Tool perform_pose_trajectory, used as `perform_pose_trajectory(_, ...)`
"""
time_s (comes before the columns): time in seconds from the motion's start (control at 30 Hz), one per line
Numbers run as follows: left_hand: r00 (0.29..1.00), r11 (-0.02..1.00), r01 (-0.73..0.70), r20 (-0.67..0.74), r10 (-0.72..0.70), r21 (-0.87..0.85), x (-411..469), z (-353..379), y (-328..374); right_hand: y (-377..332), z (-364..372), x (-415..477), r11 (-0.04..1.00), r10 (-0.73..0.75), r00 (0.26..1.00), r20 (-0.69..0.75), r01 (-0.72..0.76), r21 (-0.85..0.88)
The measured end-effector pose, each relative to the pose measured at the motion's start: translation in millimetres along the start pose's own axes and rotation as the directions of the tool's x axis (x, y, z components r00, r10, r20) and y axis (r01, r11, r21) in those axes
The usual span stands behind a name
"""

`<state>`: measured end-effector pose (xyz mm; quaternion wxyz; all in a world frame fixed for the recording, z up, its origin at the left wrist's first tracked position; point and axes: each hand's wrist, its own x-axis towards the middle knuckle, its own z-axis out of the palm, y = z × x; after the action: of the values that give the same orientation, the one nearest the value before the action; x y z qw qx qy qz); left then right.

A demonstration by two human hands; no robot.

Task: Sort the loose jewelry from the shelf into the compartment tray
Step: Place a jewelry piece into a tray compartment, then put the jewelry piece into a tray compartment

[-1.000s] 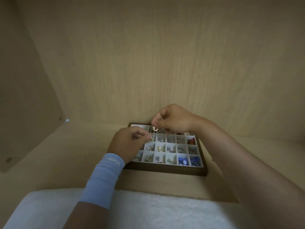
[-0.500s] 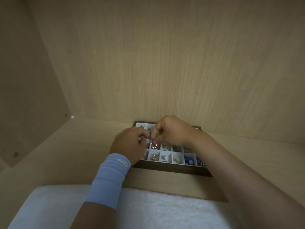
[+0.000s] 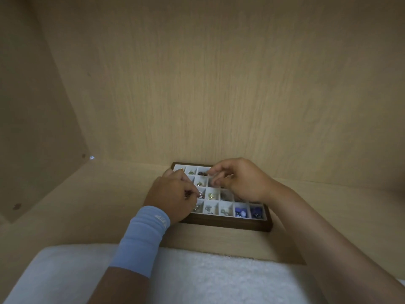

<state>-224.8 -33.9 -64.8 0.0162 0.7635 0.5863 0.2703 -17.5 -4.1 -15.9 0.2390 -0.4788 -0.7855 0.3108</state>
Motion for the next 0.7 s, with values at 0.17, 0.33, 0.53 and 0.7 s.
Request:
perform_pose_trajectory(0.17,1.000,0.999,0.004,-0.004,-0.004,-0.035,3.1,-0.2,29.0,18.8,-36.4,-30.8,0.919,0.146,0.987,-0.071,-0.162,-0.359)
perform_pose_trajectory(0.33,0.986,0.990,-0.106,0.118,0.117,-0.091,15.5,16.1,88.7,41.2,-61.4,-65.7,0.809,0.311,0.944,-0.107,-0.322,-0.491)
perform_pose_trajectory(0.53,0.958,0.979,-0.185,0.205,0.199,-0.088,25.7,51.0,139.6,68.2,-62.4,-79.7,0.855,0.365,0.928,0.079,-0.300,-0.424)
perform_pose_trajectory(0.7,0.967,0.976,-0.190,0.151,0.205,-0.108,25.5,64.3,140.0,69.6,-57.9,-75.5,0.895,0.214,0.976,-0.024,-0.206,-0.395)
